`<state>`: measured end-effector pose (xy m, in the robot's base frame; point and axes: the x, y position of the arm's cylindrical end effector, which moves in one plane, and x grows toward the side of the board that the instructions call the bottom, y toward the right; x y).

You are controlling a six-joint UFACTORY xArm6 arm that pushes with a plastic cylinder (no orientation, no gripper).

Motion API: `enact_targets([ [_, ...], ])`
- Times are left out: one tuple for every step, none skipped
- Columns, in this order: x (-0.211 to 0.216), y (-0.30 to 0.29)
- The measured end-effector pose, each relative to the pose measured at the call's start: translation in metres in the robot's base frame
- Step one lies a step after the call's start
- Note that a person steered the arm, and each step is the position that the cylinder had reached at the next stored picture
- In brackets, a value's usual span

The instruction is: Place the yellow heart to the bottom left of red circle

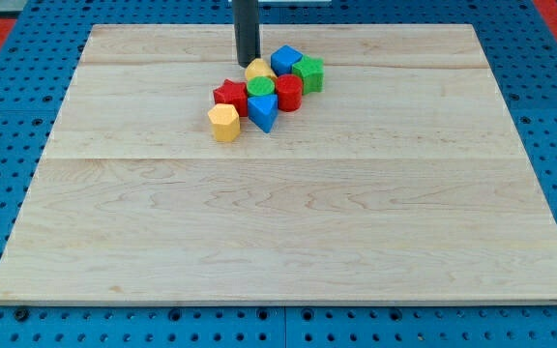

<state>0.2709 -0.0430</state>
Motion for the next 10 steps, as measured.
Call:
enact_targets([
  [0.007,0.005],
  [0.012,0.007],
  [0.033,0.014],
  [0.061,0.031],
  [0.081,0.051],
  [0.098,0.069],
  [0.108,0.078],
  [0.112,0.081],
  [0.12,0.081],
  [0.151,0.082],
])
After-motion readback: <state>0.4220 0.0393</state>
